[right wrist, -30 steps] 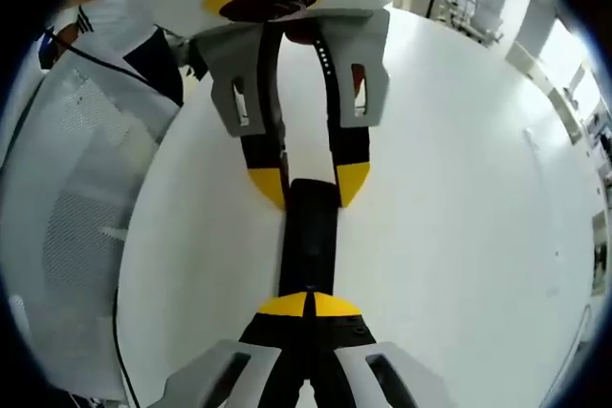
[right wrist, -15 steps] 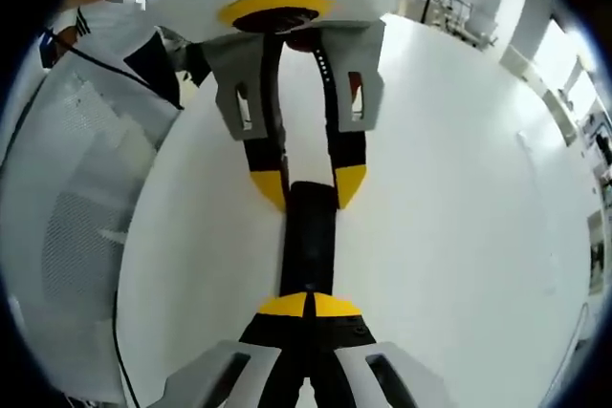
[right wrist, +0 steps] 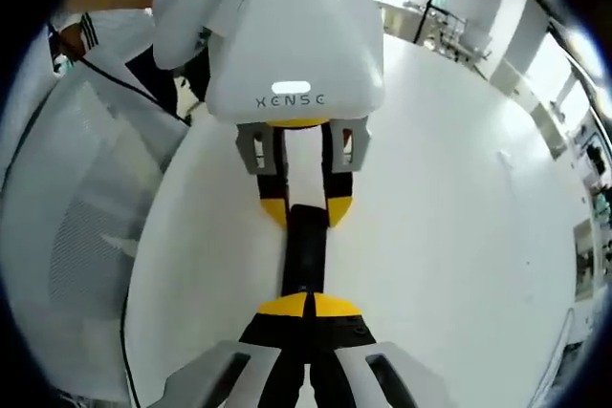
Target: Press the specified remote control buttons in sequence, fully releasing each button before pressing the next.
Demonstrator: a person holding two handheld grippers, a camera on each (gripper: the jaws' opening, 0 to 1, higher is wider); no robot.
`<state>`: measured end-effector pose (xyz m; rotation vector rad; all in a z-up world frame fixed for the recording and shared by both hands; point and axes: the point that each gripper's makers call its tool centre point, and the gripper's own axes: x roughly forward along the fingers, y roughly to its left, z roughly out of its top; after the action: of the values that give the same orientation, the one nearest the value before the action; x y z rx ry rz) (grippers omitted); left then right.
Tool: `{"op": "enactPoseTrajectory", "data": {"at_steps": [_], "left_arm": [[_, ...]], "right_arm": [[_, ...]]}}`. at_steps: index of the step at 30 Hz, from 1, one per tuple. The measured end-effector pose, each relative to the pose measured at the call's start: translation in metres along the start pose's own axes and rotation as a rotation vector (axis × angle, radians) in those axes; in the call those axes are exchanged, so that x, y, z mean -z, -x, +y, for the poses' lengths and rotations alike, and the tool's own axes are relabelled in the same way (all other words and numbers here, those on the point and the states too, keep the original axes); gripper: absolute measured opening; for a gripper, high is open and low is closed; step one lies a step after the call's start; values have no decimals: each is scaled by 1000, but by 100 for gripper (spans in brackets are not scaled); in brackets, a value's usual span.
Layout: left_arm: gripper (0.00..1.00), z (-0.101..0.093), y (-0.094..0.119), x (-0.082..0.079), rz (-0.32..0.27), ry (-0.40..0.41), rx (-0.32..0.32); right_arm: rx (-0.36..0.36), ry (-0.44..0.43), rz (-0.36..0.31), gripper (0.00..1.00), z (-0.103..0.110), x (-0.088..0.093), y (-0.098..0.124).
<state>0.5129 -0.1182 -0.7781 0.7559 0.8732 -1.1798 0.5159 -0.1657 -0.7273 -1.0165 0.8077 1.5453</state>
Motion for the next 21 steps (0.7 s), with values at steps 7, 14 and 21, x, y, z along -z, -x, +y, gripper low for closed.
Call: {"op": "enactPoseTrajectory", "data": {"at_steps": [7,14,21], "left_arm": [[23,0,0,1,4,-1,1],[23,0,0,1,7,-3,0],[23,0,-1,2,7,-3,-1]], "right_arm": [[12,-3,0,0,-1,0,6],[13,3,0,0,1,-2,7],[6,4,3,0,4,0,4]]}}
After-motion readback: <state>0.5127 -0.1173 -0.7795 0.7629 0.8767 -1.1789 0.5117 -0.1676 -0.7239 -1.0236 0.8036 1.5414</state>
